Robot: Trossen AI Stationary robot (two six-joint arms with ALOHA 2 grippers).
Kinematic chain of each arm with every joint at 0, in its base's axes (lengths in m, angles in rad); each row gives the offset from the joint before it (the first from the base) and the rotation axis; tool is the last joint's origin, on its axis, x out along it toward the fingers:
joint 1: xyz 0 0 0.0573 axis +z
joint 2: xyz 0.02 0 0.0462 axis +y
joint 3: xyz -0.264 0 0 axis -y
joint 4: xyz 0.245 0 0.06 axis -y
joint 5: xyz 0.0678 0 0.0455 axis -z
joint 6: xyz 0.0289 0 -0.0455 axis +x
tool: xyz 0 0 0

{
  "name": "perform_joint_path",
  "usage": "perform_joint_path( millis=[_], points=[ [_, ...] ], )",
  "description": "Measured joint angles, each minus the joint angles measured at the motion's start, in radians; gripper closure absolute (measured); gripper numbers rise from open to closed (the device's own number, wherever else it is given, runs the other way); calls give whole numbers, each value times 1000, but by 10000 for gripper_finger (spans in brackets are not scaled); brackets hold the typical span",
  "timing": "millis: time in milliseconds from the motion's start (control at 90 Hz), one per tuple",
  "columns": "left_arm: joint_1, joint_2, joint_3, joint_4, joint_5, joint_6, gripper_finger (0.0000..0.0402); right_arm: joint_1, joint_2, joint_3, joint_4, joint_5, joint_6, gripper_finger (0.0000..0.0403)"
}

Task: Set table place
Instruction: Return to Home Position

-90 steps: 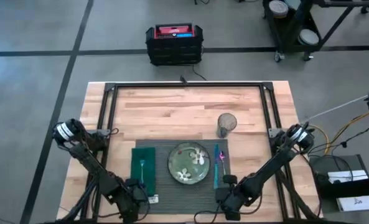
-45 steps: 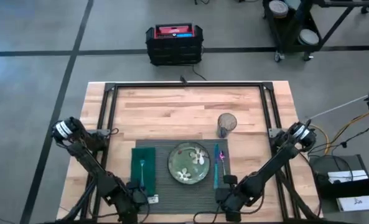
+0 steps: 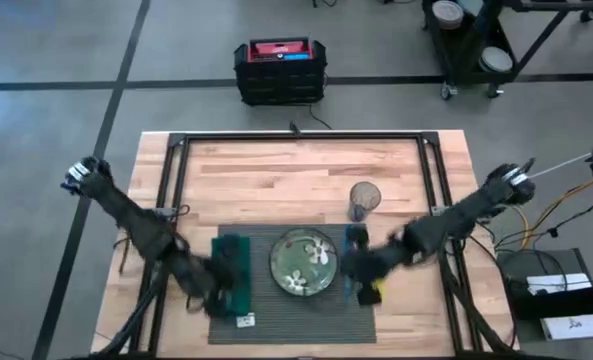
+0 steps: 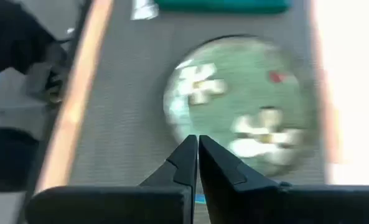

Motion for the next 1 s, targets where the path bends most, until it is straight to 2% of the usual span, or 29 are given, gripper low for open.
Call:
perform_joint_path(
  millis=[156,300,389,478,622,811,1000],
  points=[
    [58,-241,-148,49,-86,40,395,-122,-232,-195,179,-25,-86,401],
    [84,-429,-317,161,-129,90,400,-215,-433,-432,418,-134,-91,401],
    [90,-528,-405,222,-171,124,398,-236,-549,-542,504,-136,-77,401],
    [90,-611,-461,225,-216,77,394,-238,-645,-613,509,-138,28,401],
    [90,-691,-515,248,-218,23,394,-237,-750,-671,486,-137,179,401],
    [95,-730,-601,354,-266,146,401,-243,-830,-754,548,-91,-23,401],
    [129,-796,-685,472,-233,229,398,-294,-957,-894,675,-99,-129,401]
  ],
)
